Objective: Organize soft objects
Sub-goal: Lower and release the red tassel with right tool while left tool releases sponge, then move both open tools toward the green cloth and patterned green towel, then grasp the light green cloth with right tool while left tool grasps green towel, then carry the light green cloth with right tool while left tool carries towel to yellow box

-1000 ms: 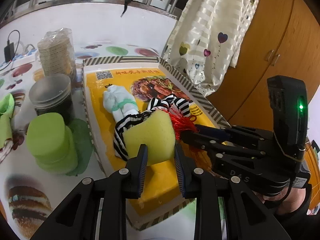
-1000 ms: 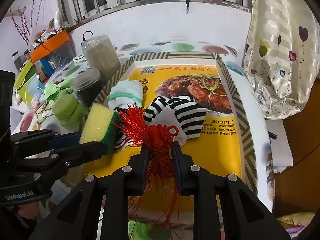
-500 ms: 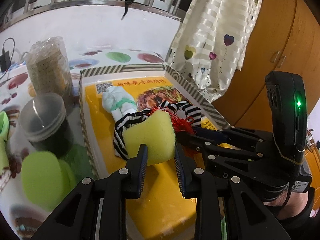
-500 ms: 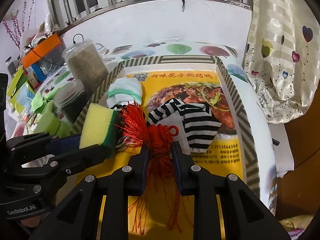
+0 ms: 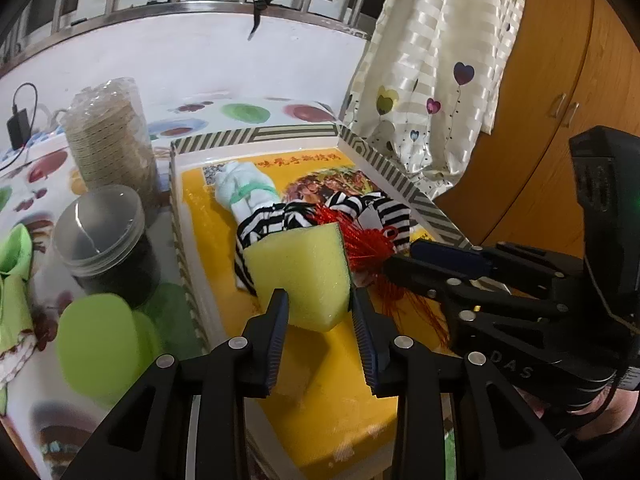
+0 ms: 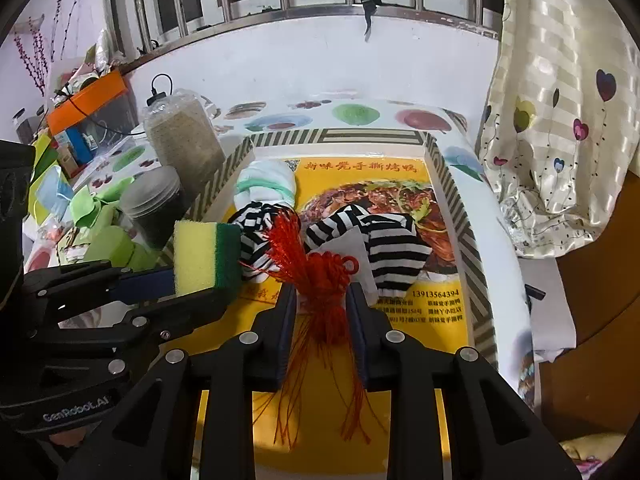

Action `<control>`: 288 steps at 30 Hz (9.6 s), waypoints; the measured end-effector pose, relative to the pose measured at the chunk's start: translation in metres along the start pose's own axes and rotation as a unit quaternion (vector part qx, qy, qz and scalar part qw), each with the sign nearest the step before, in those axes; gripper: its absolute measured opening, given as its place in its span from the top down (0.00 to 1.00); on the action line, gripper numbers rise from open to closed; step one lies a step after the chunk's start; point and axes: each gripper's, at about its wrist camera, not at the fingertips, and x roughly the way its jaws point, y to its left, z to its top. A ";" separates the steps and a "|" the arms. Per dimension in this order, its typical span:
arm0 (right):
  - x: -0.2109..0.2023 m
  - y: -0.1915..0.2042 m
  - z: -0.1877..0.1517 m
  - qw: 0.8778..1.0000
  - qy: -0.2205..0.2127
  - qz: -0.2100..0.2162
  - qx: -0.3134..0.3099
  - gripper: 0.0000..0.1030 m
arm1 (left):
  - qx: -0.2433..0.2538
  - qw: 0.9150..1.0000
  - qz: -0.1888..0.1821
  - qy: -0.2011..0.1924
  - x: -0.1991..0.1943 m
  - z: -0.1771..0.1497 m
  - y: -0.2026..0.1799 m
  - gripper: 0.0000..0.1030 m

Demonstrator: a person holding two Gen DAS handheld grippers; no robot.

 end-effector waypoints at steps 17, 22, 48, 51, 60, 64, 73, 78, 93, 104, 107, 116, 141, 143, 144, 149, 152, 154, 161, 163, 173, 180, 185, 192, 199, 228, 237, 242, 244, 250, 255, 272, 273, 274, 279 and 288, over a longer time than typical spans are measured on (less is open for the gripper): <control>-0.042 0.012 -0.007 0.999 -0.046 0.008 -0.002 0.73 | 0.013 0.999 0.036 -0.013 -0.034 -0.009 -0.005 0.70; -0.052 0.019 -0.008 0.998 -0.055 0.013 -0.006 0.73 | 0.019 0.998 0.051 -0.024 -0.048 -0.011 -0.007 0.70; -0.085 0.073 -0.009 0.995 -0.079 0.031 -0.054 0.55 | 0.005 0.994 0.090 -0.057 -0.101 -0.024 0.010 0.70; -0.085 0.084 -0.006 0.994 -0.081 0.037 -0.064 0.55 | -0.004 0.993 0.097 -0.061 -0.108 -0.024 0.020 0.70; -0.081 0.114 -0.001 0.991 -0.079 0.061 -0.091 0.55 | -0.033 0.990 0.121 -0.069 -0.130 -0.031 0.046 0.70; -0.075 0.129 -0.003 0.988 -0.071 0.081 -0.107 0.55 | -0.047 0.988 0.132 -0.072 -0.138 -0.039 0.055 0.70; -0.060 0.161 -0.005 0.981 -0.053 0.122 -0.141 0.55 | -0.083 0.982 0.155 -0.063 -0.149 -0.056 0.081 0.70; -0.055 0.174 -0.004 0.979 -0.049 0.128 -0.152 0.55 | -0.100 0.978 0.170 -0.066 -0.155 -0.061 0.095 0.70; -0.036 0.210 0.008 0.971 -0.034 0.156 -0.177 0.55 | -0.120 0.968 0.208 -0.069 -0.168 -0.067 0.122 0.70; -0.008 0.226 0.020 0.971 -0.016 0.164 -0.175 0.55 | -0.140 0.963 0.221 -0.067 -0.166 -0.068 0.151 0.70; 0.002 0.228 0.023 0.972 -0.009 0.163 -0.171 0.55 | -0.148 0.962 0.220 -0.065 -0.163 -0.069 0.162 0.70; 0.031 0.240 0.035 0.974 0.007 0.162 -0.155 0.55 | -0.180 0.956 0.224 -0.060 -0.154 -0.071 0.201 0.68; 0.109 0.283 0.074 0.981 0.025 0.147 -0.124 0.55 | -0.220 0.953 0.197 -0.069 -0.150 -0.077 0.258 0.66; 0.114 0.285 0.077 0.980 0.031 0.154 -0.120 0.55 | -0.221 0.954 0.191 -0.070 -0.148 -0.077 0.260 0.65; 0.115 0.286 0.077 0.980 0.031 0.156 -0.121 0.64 | -0.222 0.954 0.187 -0.071 -0.147 -0.077 0.261 0.64; 0.114 0.286 0.077 0.980 0.029 0.160 -0.117 0.94 | -0.227 0.954 0.181 -0.072 -0.145 -0.075 0.265 0.59; 0.103 0.282 0.078 0.980 0.015 0.163 -0.109 0.95 | -0.231 0.952 0.185 -0.072 -0.144 -0.074 0.269 0.54; 0.095 0.279 0.080 0.981 0.004 0.163 -0.106 0.95 | -0.233 0.951 0.189 -0.071 -0.143 -0.074 0.271 0.52; 0.074 0.267 0.082 0.983 -0.015 0.159 -0.095 0.95 | -0.221 0.955 0.193 -0.046 -0.127 -0.069 0.270 0.40; 0.071 0.265 0.081 0.983 -0.016 0.160 -0.093 0.95 | -0.211 0.957 0.196 -0.043 -0.122 -0.066 0.268 0.37; 0.061 0.253 0.082 0.983 -0.025 0.165 -0.081 0.95 | -0.153 0.960 0.232 -0.009 -0.098 -0.052 0.249 0.65; 0.043 0.237 0.083 0.983 -0.045 0.165 -0.069 0.95 | -0.155 0.964 0.215 -0.029 -0.111 -0.056 0.248 0.95; 0.026 0.229 0.081 0.982 -0.058 0.168 -0.068 0.95 | -0.156 0.962 0.215 -0.065 -0.138 -0.064 0.243 0.95; 0.016 0.225 0.066 0.980 -0.049 0.175 -0.075 0.95 | -0.170 0.957 0.226 -0.065 -0.167 -0.090 0.246 0.95; 0.032 0.235 0.038 0.976 0.013 0.192 -0.102 0.95 | -0.191 0.953 0.228 -0.051 -0.176 -0.107 0.255 0.84; 0.075 0.278 -0.003 0.959 0.096 0.104 -0.248 0.52 | -0.170 0.942 0.289 -0.001 -0.140 -0.097 0.247 0.57; 0.069 0.286 -0.009 0.949 0.092 0.130 -0.270 0.92 | -0.152 0.953 0.262 -0.002 -0.143 -0.101 0.232 0.85; 0.052 0.275 -0.009 0.954 0.073 0.146 -0.250 0.93 | -0.164 0.960 0.228 -0.018 -0.151 -0.111 0.229 0.88; 0.042 0.271 -0.008 0.956 0.060 0.150 -0.246 0.93 | -0.171 0.962 0.212 -0.025 -0.156 -0.115 0.228 0.88; 0.021 0.264 -0.005 0.958 0.033 0.159 -0.236 0.93 | -0.176 0.965 0.189 -0.053 -0.175 -0.122 0.216 0.89; 0.001 0.258 -0.005 0.960 0.007 0.167 -0.226 0.93 | -0.167 0.968 0.168 -0.083 -0.196 -0.123 0.197 0.89; -0.053 0.216 0.001 0.969 -0.060 0.167 -0.174 0.93 | -0.122 0.975 0.129 -0.136 -0.222 -0.102 0.148 0.89; -0.054 0.214 0.000 0.969 -0.061 0.167 -0.171 0.93 | -0.123 0.975 0.128 -0.136 -0.222 -0.101 0.146 0.89; -0.055 0.212 0.000 0.969 -0.063 0.166 -0.169 0.93 | -0.123 0.975 0.129 -0.136 -0.221 -0.100 0.145 0.89; -0.066 0.197 -0.002 0.972 -0.074 0.161 -0.155 0.93 | -0.119 0.975 0.129 -0.139 -0.221 -0.095 0.133 0.89; -0.085 0.169 -0.005 0.976 -0.095 0.148 -0.130 0.93 | -0.099 0.978 0.117 -0.141 -0.216 -0.086 0.105 0.88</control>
